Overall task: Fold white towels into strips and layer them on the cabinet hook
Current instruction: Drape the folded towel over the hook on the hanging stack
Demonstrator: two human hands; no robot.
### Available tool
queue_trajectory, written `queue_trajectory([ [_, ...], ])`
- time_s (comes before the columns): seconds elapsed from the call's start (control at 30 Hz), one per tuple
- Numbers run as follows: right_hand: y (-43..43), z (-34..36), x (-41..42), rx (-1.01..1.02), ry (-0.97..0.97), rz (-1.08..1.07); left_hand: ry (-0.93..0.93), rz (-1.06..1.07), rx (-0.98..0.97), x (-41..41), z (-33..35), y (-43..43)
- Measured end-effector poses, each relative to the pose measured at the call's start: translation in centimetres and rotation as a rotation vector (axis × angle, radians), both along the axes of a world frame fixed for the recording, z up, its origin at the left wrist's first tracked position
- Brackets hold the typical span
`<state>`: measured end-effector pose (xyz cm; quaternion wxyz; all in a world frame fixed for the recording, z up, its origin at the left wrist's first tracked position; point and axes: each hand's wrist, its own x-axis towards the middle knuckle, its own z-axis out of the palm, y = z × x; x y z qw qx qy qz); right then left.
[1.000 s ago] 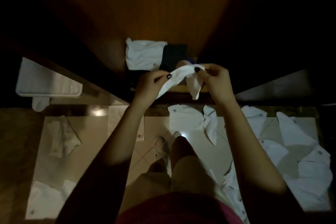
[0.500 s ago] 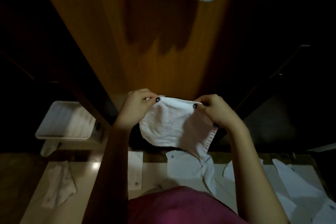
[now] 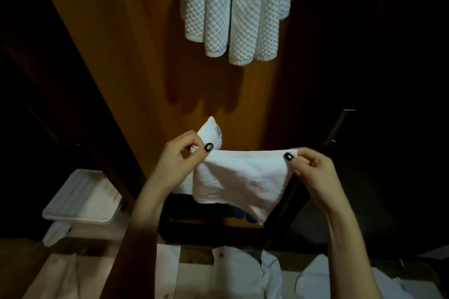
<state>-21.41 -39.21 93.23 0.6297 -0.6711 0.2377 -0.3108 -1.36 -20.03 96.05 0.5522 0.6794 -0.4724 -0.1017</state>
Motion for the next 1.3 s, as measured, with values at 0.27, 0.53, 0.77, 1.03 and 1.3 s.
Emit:
queue_trajectory([
  [0.27,2.0,-0.8,-1.4,0.062,-0.077,0.096,0.063,-0.289,0.105,-3.8,1.9,-2.0],
  [0.53,2.7,0.5,-2.7,0.168,-0.127,0.157,0.281,-0.472,0.012,-6.5,0.9,-1.2],
  [0.77,2.3,1.3,-3.6,0.067,-0.071,0.008,0.248,-0.224,0.071,-5.2,-0.1,0.4],
  [1.03,2.5,0.5,-3.8,0.038,-0.012,-0.157,0.201,-0.122,0.212,-6.5,-2.5,0.0],
  [1.3,2.2,0.0,-4.0,0.048,-0.024,-0.165,0.303,0.000,-0.074,-8.1,-2.7,-1.4],
])
